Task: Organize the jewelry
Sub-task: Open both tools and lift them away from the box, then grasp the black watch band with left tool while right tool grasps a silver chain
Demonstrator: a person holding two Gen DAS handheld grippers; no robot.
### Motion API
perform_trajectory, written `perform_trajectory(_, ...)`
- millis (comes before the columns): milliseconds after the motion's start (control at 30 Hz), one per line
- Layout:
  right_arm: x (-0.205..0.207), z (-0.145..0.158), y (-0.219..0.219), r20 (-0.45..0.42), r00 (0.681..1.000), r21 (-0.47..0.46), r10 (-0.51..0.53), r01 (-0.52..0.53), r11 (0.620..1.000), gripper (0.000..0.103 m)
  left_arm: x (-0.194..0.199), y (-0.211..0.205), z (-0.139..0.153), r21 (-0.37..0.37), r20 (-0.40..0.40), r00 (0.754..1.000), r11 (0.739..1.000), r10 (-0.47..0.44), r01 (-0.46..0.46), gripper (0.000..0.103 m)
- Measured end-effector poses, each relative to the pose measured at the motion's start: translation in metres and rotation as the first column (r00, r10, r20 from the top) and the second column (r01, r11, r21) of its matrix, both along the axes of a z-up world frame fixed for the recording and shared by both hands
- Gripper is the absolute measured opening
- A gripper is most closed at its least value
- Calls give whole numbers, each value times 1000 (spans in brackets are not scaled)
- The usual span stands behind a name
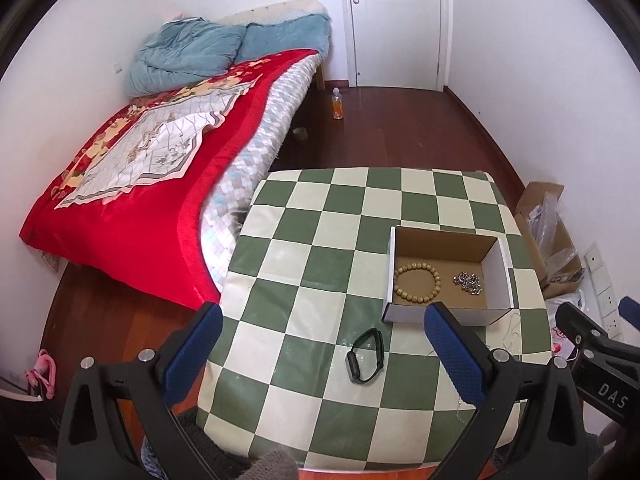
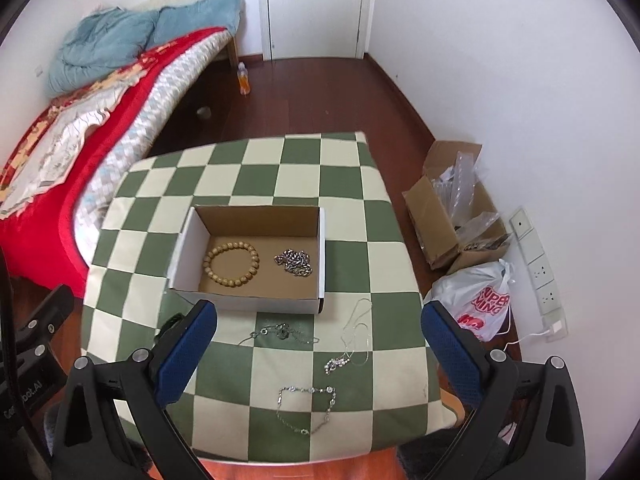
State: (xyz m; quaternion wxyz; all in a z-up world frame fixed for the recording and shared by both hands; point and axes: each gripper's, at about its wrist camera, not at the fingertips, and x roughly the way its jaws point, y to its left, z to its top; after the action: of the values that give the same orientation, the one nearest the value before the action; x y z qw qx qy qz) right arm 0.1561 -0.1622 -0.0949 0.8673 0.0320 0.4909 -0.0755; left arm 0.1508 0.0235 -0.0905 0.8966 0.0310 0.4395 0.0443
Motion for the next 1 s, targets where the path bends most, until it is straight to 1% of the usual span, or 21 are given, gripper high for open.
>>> perform_trajectory(133,-16,7,0,8,1000,24,-11,11,1000,103,-8,7,-9,19,-17,1000,1000,22,-21,103)
perform_trajectory(233,-25,-1,-4,-15,1000,44,-25,26,999,103,-8,14,-26,41,-59,997,998,48,-46,103)
perform_trajectory(333,-29,-23,-10,-68,997,66,-37,42,997,103,-6,25,-55,68,-117,990,995,78,-70,103)
perform_trajectory(467,-32,-72,-27,-183,980,112,-72,94,989,103,1,39,-98,95,-207,972,991,115,-97,102)
perform_trajectory(500,-33,-85,-32,-208,975,125,-83,111,986,101,3,42,-108,96,-233,965,990,120,-100,102)
perform_trajectory(533,-34,-97,-37,-234,968,139,-94,129,982,94,7,44,-120,92,-262,957,990,124,-103,102)
perform_trajectory(567,-35,-110,-42,-263,960,151,-102,145,978,89,9,45,-127,89,-279,952,991,126,-105,102)
perform_trajectory(600,-35,-122,-47,-285,953,163,-105,156,974,79,12,46,-135,79,-299,946,992,122,-103,102)
perform_trajectory(633,-36,-138,-52,-316,942,175,-111,173,969,74,13,46,-140,73,-312,943,992,119,-101,102)
perform_trajectory(733,-39,-169,-59,-364,925,194,-111,192,962,68,22,45,-155,40,-345,933,995,104,-96,101)
perform_trajectory(767,-40,-176,-59,-376,920,195,-107,192,962,67,26,45,-160,26,-359,928,995,96,-93,99)
perform_trajectory(833,-41,-190,-58,-395,913,198,-98,189,962,63,33,42,-167,14,-375,923,996,88,-89,95)
perform_trajectory(867,-42,-194,-57,-402,911,197,-94,186,963,61,37,40,-173,11,-388,918,996,85,-87,94)
perform_trajectory(967,-42,-206,-51,-414,907,194,-76,170,966,53,47,35,-183,-4,-411,909,997,71,-80,94)
perform_trajectory(1000,-43,-208,-48,-416,906,186,-73,164,969,50,50,33,-184,-20,-403,913,997,62,-77,93)
